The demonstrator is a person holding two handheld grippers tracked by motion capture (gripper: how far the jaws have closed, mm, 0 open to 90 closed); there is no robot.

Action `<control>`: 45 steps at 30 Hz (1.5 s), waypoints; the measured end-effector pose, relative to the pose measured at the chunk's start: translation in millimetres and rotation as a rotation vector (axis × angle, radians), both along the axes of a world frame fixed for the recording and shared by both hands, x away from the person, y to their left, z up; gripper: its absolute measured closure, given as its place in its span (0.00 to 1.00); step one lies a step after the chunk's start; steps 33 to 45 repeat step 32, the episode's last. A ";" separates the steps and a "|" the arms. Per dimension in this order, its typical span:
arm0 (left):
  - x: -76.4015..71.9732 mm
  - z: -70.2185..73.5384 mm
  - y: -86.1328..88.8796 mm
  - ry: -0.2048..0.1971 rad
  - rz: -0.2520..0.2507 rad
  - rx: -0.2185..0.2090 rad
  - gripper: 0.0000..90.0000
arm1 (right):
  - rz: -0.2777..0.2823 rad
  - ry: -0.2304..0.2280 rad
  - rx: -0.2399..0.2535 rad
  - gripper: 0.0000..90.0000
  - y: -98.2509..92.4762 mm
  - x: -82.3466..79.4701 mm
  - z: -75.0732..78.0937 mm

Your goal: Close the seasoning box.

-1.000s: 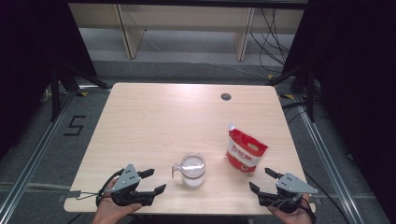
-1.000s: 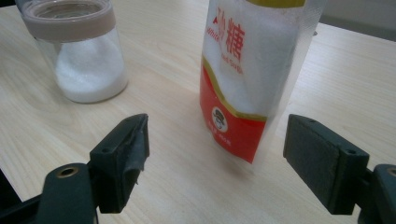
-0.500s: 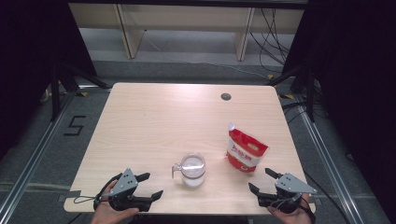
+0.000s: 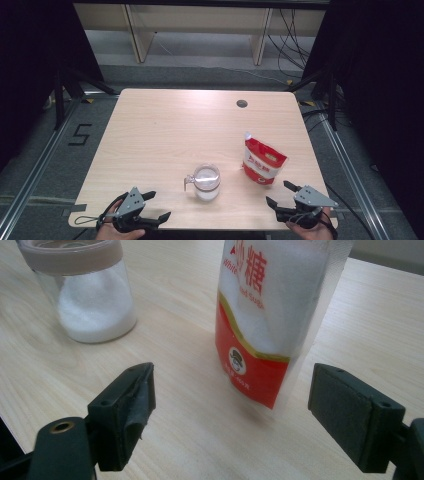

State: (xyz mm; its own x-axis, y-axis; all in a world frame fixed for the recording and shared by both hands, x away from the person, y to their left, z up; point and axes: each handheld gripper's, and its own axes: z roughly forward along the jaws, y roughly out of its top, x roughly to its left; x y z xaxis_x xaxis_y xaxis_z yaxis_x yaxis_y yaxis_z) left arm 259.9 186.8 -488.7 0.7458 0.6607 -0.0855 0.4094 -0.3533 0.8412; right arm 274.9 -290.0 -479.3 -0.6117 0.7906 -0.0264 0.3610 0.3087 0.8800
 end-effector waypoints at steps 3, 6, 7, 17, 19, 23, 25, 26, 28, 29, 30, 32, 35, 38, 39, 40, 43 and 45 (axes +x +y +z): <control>-1.9 -0.8 1.9 -0.005 0.003 0.035 0.19 | 0.001 0.009 0.000 0.22 0.3 0.1 -0.5; -3.7 -1.7 1.2 -0.006 0.017 0.016 0.19 | 0.003 0.010 -0.006 0.22 0.3 0.4 -1.2; -3.5 -1.6 1.5 -0.011 0.011 0.017 0.19 | 0.003 0.008 -0.007 0.22 0.4 0.4 -1.1; -1.3 0.9 3.7 -0.031 0.002 0.053 0.19 | 0.003 0.015 0.005 0.22 0.9 0.0 -0.7; -2.0 -0.1 1.6 -0.026 0.014 0.017 0.19 | 0.002 0.006 -0.006 0.22 0.4 0.2 -0.7; -1.4 0.9 3.0 -0.030 0.004 0.047 0.19 | 0.013 -0.012 -0.020 0.22 -0.1 1.6 -1.2; -2.1 0.3 1.3 -0.028 0.005 0.026 0.19 | 0.017 0.007 -0.003 0.22 1.1 1.4 -1.7; -2.2 0.5 1.1 -0.026 0.006 0.026 0.19 | 0.013 -0.008 -0.017 0.22 0.2 1.5 -1.2; -3.2 -0.3 -0.5 -0.010 0.023 0.008 0.19 | 0.017 0.010 -0.009 0.22 0.5 1.5 -1.8; -3.8 0.0 -0.9 -0.008 0.030 0.014 0.19 | 0.014 0.009 -0.010 0.22 0.3 1.5 -1.8; -2.8 -1.4 -1.3 -0.012 0.026 0.005 0.19 | 0.013 0.008 -0.003 0.22 0.6 1.6 -2.2; -2.9 -1.8 -1.6 -0.007 0.027 0.007 0.19 | 0.011 0.015 0.002 0.22 0.6 1.2 -2.1; -2.9 -1.8 -1.6 -0.007 0.027 0.007 0.19 | 0.011 0.015 0.002 0.22 0.6 1.2 -2.1; -2.9 -1.8 -1.6 -0.007 0.027 0.007 0.19 | 0.011 0.015 0.002 0.22 0.6 1.2 -2.1; -2.9 -1.8 -1.6 -0.007 0.027 0.007 0.19 | 0.011 0.015 0.002 0.22 0.6 1.2 -2.1; -2.9 -1.8 -1.6 -0.007 0.027 0.007 0.19 | 0.011 0.015 0.002 0.22 0.6 1.2 -2.1; -2.9 -1.8 -1.6 -0.007 0.027 0.007 0.19 | 0.011 0.015 0.002 0.22 0.6 1.2 -2.1; -2.9 -1.8 -1.6 -0.007 0.027 0.007 0.19 | 0.011 0.015 0.002 0.22 0.6 1.2 -2.1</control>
